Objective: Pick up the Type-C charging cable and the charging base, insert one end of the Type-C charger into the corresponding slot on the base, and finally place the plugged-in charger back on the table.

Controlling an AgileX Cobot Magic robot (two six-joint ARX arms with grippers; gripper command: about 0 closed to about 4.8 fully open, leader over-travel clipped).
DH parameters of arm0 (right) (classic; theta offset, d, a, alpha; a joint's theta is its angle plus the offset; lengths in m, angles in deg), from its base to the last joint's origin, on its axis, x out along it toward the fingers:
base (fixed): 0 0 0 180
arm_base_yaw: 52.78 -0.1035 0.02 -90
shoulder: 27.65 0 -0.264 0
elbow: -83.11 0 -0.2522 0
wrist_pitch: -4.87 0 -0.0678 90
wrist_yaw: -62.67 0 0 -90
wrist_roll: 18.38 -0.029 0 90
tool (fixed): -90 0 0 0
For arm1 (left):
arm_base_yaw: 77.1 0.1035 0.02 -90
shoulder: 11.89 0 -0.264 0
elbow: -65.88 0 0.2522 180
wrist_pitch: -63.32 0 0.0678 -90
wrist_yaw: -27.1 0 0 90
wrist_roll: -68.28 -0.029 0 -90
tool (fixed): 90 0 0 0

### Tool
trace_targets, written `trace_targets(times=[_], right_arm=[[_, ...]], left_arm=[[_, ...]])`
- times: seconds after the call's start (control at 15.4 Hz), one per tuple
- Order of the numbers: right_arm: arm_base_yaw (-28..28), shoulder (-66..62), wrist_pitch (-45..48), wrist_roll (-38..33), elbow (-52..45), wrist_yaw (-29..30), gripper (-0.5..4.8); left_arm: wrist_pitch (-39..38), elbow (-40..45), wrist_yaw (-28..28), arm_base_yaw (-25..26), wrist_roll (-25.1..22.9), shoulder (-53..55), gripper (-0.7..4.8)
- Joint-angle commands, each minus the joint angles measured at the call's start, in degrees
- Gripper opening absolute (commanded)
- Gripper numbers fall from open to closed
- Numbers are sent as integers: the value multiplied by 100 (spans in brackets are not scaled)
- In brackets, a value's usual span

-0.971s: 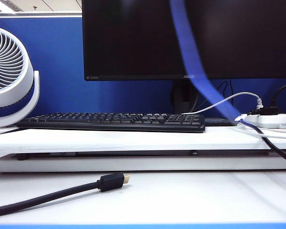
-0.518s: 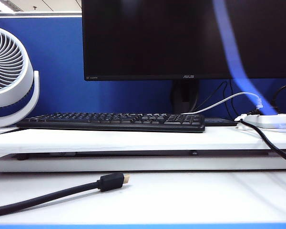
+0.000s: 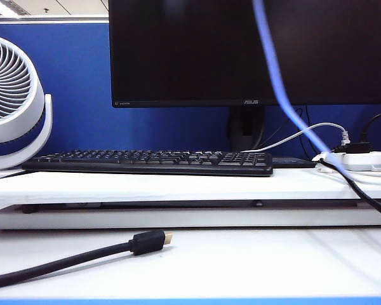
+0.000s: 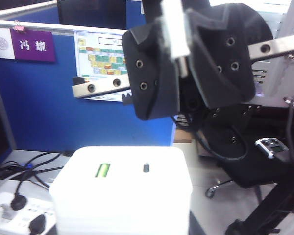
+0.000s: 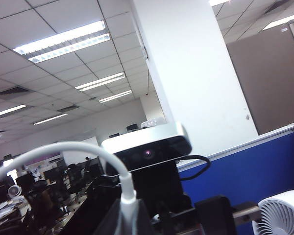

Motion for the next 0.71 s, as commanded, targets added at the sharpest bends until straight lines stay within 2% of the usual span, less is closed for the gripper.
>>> trace_targets(times=[0.06, 0.52, 0.71], right_arm=[[-2, 15, -50, 17, 26, 57, -5], [-81, -37, -267, 22, 26, 96, -5], [-214, -103, -444, 236, 24, 136, -5]], left_arm=[[188, -24, -37, -17, 122, -33, -6], [188, -24, -37, -17, 227, -33, -6], [188, -24, -35, -17, 227, -33, -6]])
